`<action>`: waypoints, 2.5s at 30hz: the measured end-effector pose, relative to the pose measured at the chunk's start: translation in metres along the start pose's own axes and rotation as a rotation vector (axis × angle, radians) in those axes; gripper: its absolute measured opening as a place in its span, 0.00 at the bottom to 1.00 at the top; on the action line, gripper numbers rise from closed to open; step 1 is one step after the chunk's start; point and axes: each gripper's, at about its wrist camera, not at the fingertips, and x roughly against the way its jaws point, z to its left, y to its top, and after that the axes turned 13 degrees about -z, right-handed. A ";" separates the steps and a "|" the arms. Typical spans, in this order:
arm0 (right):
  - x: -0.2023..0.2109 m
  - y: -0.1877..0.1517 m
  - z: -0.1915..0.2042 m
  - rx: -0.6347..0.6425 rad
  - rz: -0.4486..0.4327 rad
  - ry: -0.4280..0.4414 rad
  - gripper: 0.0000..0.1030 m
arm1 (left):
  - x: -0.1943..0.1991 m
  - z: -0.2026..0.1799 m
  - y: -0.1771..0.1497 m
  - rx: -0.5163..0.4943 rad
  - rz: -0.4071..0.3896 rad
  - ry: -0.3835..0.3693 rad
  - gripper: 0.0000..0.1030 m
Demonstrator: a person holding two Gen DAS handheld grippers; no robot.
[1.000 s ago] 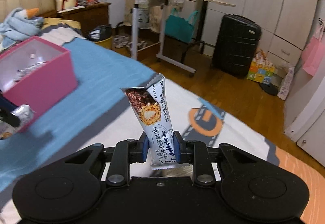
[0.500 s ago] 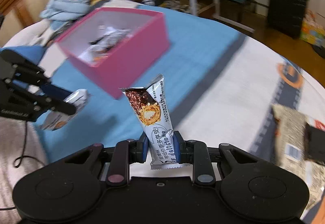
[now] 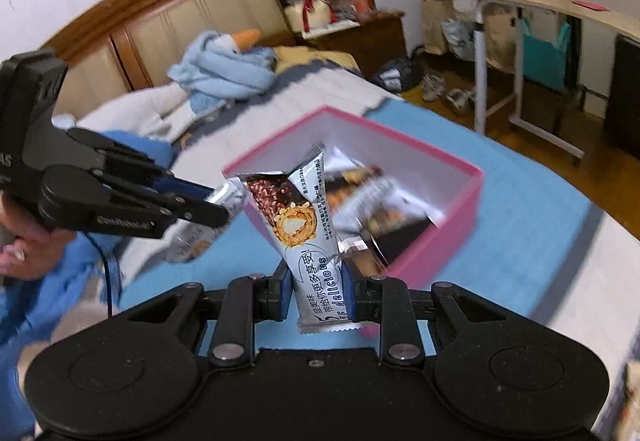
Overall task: Organize snacks
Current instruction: 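Lower both white bars into the pink box and open both grippers, then move the right gripper to the black wrapped bar and grasp it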
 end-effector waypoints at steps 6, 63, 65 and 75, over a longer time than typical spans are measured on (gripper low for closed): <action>-0.051 0.000 0.009 0.045 0.018 -0.024 0.28 | -0.036 0.022 0.008 0.031 -0.032 0.099 0.19; 0.212 -0.068 -0.168 0.020 -0.127 -0.519 0.99 | -0.032 -0.240 0.014 -0.174 -0.206 -0.257 0.93; 0.217 -0.083 -0.195 -0.049 -0.144 -0.543 0.99 | -0.045 -0.254 0.011 -0.145 -0.196 -0.271 0.93; 0.216 -0.141 -0.302 -0.354 -0.166 -0.612 0.89 | -0.123 -0.340 0.009 0.001 -0.084 -0.450 0.89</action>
